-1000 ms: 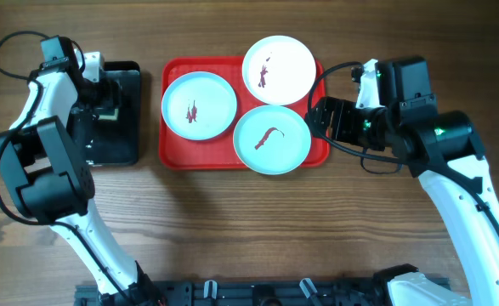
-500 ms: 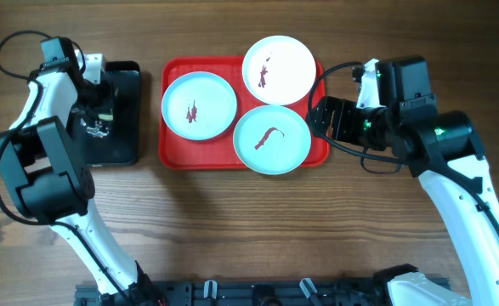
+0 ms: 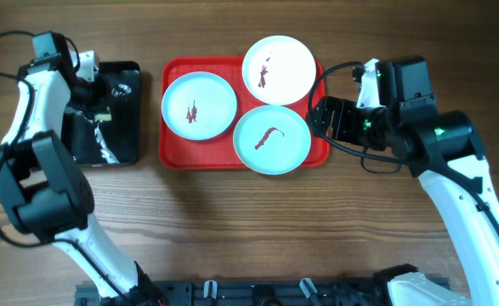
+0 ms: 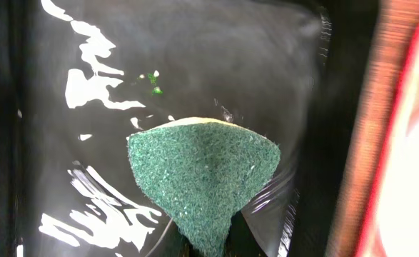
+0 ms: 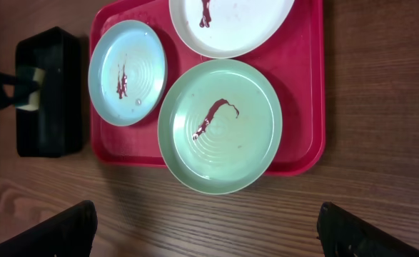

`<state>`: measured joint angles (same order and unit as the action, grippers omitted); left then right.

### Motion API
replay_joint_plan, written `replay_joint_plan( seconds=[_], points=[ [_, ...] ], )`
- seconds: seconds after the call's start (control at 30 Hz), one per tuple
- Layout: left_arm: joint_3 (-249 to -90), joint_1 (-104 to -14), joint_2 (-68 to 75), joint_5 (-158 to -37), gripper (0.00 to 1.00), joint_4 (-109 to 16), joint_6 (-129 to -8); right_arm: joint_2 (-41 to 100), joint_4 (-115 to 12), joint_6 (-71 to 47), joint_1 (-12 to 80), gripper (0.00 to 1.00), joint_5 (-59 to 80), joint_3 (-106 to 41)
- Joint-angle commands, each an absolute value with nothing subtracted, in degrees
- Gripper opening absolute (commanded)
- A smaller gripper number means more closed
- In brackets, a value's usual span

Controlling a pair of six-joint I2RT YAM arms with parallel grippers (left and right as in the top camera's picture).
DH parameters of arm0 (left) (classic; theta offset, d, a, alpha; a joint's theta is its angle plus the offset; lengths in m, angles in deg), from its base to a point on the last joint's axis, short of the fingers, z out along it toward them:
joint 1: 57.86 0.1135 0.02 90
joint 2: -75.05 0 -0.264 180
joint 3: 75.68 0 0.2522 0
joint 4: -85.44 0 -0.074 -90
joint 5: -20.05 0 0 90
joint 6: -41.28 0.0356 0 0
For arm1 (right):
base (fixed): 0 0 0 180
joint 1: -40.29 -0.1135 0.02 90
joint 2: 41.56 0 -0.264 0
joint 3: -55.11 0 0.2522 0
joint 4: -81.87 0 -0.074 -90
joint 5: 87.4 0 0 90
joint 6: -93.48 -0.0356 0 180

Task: Clean dirty plates on tray and stack at the side
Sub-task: 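Grasp the rim of the left blue plate with the right gripper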

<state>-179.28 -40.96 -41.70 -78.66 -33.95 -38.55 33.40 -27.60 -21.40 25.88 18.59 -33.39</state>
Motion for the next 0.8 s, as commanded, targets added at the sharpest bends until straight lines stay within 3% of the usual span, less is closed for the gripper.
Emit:
replay_joint_plan(
  seconds=[0.0, 0.4, 0.53, 0.77],
  points=[
    [-179.48, -40.76, -33.96, -82.22, 0.04, -31.91, -40.89, 34.01, -27.73, -21.99, 26.12, 1.0, 17.36, -34.44],
    [-179.46, -41.5, -31.56, -83.82, 0.04, -30.52, -40.89, 34.45, -28.71, -22.02, 26.12, 1.0, 17.6, -34.44],
    [-179.46, -42.92, -31.56, -84.3, 0.04, -30.3, -41.56, 37.75, -35.23, -22.02, 25.81, 0.88, 22.72, -34.44],
    [-179.46, -43.62, -31.56, -84.24, 0.04, -30.3, -43.12, 49.92, -47.64, -25.12, 22.91, 0.77, 29.76, -35.64]
  ],
)
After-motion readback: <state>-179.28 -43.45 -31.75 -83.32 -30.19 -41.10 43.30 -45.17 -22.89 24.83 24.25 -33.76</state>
